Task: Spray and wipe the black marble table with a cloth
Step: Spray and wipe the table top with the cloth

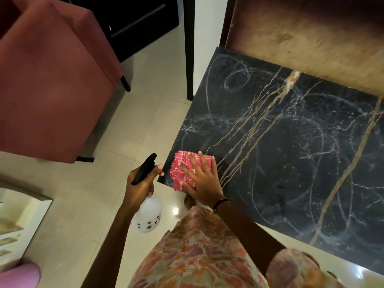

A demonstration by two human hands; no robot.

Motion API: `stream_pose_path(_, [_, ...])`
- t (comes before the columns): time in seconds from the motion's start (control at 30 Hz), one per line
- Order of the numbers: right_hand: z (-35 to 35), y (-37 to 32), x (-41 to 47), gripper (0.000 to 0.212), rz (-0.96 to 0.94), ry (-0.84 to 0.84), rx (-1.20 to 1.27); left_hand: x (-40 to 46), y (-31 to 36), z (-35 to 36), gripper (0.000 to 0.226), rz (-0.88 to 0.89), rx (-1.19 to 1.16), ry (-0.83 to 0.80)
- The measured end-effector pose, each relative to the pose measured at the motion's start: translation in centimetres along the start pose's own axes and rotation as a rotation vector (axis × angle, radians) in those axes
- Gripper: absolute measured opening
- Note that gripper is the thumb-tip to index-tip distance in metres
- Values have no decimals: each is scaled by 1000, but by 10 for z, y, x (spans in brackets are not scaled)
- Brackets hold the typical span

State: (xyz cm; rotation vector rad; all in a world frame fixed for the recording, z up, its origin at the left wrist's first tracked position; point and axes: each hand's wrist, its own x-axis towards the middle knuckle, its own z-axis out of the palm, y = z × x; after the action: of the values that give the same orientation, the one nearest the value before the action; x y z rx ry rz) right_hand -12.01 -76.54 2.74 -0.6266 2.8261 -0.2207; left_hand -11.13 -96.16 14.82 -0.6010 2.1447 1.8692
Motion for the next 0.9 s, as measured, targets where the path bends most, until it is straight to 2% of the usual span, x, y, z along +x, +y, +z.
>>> stream_pose_path(0.13, [11,25,-56,61,-126,-1,-34,8,-4,-5,27,-13,-7,8])
stream_pose_path(0.2, [6,46,-64,61,-135,19,-54,13,-8,-9,29,-18,-4,17])
stream_pose_path(0.33, [-7,68,-24,63,2,2,-84,18,-12,-15,41,-22,6,4])
stream_pose_path(0.43, [-13,58,27,64,108,7,-61,19,-12,-17,44,-18,-8,-13])
stream_pose_path(0.6, [-10,16,59,66,83,38,-49,20,-8,-15,49,-35,-30,-37])
stream_pose_path(0.67, [-2,9,36,64,3,32,-53,21,-3,-13,42,-35,-40,-47])
stream_pose_path(0.77, [6,29,-2,65,-85,24,-85,23,6,-9,14,-27,-35,-80])
stream_pose_path(0.9, [-6,71,-6,68,-45,32,-103,25,13,-6,12,-21,-23,-81])
